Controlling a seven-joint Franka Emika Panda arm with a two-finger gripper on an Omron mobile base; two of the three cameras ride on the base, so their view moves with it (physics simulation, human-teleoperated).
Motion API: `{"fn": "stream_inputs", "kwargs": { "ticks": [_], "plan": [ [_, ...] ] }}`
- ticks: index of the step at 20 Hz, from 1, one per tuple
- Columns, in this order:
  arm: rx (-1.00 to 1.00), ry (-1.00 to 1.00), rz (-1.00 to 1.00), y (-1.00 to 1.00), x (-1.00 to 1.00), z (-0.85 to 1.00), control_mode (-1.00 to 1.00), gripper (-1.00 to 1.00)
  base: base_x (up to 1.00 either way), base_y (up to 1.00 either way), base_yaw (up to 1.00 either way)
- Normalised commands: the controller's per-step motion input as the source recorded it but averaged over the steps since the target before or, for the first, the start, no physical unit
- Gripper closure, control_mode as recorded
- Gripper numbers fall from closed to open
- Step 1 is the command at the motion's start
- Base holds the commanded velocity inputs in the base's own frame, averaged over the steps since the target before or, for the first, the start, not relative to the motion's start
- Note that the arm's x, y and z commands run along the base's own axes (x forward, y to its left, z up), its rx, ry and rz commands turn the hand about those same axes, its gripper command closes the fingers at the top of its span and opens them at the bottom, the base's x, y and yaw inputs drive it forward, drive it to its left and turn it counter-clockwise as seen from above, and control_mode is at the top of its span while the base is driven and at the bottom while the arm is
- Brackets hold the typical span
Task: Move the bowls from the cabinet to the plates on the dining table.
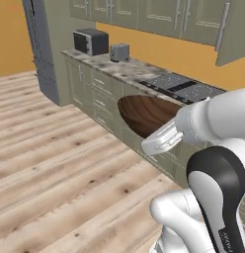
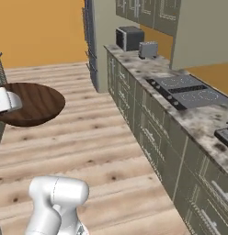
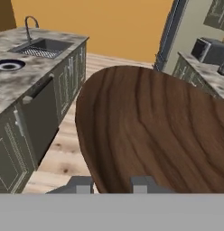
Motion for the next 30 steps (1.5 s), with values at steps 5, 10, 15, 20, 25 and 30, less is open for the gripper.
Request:
{"fn": "stream_inputs", "kwargs": {
  "ticks": [5,10,15,20,25,30],
  "plan": [
    [0.0,0.0,0.0,0.0,0.0,0.0,1.0,1.0,0.82,-0.02,0.22],
    [0.0,0.0,0.0,0.0,0.0,0.0,1.0,1.0,1.0,0.0,0.09],
    [0.0,0.0,0.0,0.0,0.0,0.0,1.0,1.0,1.0,0.0,0.09],
    [0.0,0.0,0.0,0.0,0.0,0.0,1.0,1.0,1.0,0.0,0.07],
    [0.0,0.0,0.0,0.0,0.0,0.0,1.0,1.0,1.0,0.0,0.1],
    [0.0,0.0,0.0,0.0,0.0,0.0,1.0,1.0,1.0,0.0,0.12]
  ]
}}
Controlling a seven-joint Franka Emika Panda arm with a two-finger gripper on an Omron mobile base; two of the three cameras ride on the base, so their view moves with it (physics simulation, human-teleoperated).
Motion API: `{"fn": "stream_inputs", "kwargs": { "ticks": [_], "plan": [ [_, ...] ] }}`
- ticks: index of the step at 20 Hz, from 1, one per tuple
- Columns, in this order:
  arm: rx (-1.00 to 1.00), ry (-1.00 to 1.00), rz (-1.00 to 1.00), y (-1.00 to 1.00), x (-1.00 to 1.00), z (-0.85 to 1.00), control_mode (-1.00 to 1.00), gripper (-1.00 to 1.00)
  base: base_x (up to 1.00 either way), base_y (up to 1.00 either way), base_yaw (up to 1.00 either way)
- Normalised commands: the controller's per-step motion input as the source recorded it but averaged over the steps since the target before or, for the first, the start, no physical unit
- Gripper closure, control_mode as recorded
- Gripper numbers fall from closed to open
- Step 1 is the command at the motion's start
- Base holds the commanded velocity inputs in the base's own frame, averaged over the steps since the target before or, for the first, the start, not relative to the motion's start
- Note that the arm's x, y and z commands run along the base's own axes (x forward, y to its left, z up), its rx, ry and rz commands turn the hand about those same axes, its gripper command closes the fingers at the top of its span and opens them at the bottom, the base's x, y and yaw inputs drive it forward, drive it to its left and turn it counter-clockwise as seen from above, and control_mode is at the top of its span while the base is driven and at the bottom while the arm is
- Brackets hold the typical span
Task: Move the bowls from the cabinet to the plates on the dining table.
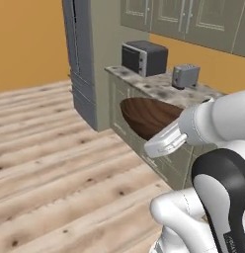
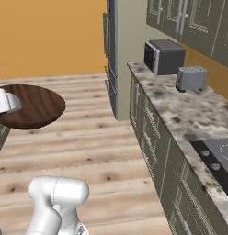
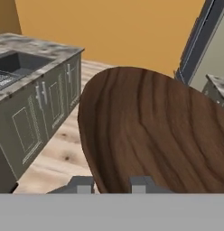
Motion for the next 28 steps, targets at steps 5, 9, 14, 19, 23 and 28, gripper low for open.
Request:
{"fn": "stream_inputs", "kwargs": {
  "ticks": [5,9,14,19,23,28],
  "plan": [
    [0.0,0.0,0.0,0.0,0.0,0.0,1.0,1.0,0.93,0.0,0.24],
    [0.0,0.0,0.0,0.0,0.0,0.0,1.0,1.0,0.59,0.0,0.46],
    [0.0,0.0,0.0,0.0,0.0,0.0,1.0,1.0,0.48,0.0,0.57],
    [0.0,0.0,0.0,0.0,0.0,0.0,1.0,1.0,0.37,0.0,0.59],
    [0.0,0.0,0.0,0.0,0.0,0.0,1.0,1.0,0.22,0.0,0.6],
    [0.0,0.0,0.0,0.0,0.0,0.0,1.0,1.0,0.03,0.0,0.61]
  ]
}}
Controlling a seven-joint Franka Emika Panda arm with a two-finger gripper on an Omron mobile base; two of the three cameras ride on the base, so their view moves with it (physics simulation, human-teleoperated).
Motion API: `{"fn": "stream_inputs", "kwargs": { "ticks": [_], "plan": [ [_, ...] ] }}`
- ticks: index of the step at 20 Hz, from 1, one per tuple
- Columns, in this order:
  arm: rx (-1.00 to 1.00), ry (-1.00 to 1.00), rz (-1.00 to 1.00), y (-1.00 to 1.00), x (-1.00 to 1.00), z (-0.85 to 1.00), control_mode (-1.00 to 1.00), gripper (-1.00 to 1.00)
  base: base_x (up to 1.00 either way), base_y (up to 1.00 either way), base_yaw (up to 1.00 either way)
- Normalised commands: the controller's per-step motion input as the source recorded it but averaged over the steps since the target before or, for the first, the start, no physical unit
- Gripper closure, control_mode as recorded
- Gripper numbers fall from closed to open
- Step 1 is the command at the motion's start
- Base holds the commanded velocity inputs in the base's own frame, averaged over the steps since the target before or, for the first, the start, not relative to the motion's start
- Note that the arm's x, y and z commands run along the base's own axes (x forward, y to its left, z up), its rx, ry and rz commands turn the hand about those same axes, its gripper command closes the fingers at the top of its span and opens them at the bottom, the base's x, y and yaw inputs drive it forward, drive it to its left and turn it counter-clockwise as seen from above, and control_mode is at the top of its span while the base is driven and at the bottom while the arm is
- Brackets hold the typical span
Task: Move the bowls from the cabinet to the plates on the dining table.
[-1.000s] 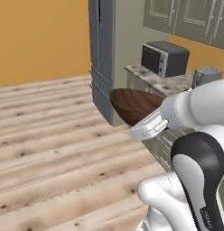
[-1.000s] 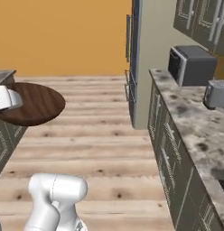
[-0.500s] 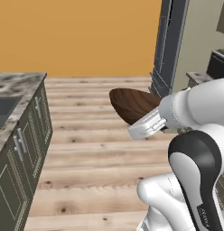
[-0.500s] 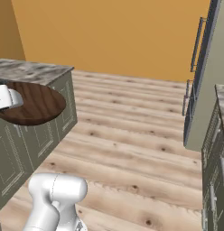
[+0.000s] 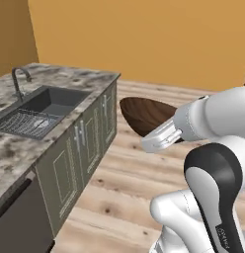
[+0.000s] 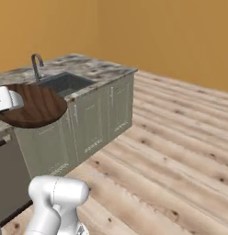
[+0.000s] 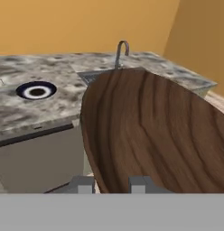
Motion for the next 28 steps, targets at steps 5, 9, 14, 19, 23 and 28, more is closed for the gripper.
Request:
{"fn": "stream_inputs", "kwargs": {
  "ticks": [5,9,14,19,23,28],
  "plan": [
    [0.0,0.0,0.0,0.0,0.0,0.0,1.0,1.0,0.02,0.0,0.6],
    [0.0,0.0,0.0,0.0,0.0,0.0,1.0,1.0,0.2,-0.02,0.61],
    [0.0,0.0,0.0,0.0,0.0,0.0,1.0,1.0,0.7,-0.34,0.6],
    [0.0,0.0,0.0,0.0,0.0,0.0,1.0,1.0,0.98,-0.68,0.52],
    [0.0,0.0,0.0,0.0,0.0,0.0,1.0,1.0,0.58,-0.28,0.5],
    [0.0,0.0,0.0,0.0,0.0,0.0,1.0,1.0,0.6,0.0,0.41]
  ]
}}
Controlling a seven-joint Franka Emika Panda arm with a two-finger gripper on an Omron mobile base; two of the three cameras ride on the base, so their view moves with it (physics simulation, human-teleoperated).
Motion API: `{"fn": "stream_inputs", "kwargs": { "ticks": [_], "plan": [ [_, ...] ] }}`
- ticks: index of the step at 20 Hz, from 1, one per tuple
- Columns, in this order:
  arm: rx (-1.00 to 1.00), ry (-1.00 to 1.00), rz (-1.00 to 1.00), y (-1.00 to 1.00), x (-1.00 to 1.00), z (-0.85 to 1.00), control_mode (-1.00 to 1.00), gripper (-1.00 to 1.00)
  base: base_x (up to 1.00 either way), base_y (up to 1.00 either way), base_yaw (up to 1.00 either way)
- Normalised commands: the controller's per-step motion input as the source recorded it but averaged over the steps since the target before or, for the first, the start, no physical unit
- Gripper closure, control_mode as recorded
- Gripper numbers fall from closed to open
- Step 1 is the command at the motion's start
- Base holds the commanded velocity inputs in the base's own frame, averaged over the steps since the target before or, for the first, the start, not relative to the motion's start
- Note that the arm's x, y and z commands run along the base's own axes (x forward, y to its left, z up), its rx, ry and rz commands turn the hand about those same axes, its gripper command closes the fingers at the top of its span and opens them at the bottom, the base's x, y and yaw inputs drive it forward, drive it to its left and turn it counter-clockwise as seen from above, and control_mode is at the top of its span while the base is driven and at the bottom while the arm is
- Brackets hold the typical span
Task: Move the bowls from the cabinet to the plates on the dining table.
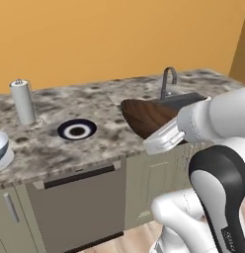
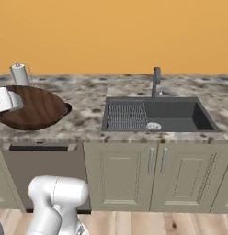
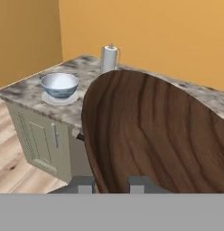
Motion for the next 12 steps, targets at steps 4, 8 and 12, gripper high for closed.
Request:
{"fn": "stream_inputs", "kwargs": {
  "ticks": [4,8,12],
  "plan": [
    [0.0,0.0,0.0,0.0,0.0,0.0,1.0,1.0,0.89,-0.08,0.25],
    [0.0,0.0,0.0,0.0,0.0,0.0,1.0,1.0,1.0,-0.29,0.08],
    [0.0,0.0,0.0,0.0,0.0,0.0,1.0,1.0,0.99,-0.27,0.01]
  ]
}}
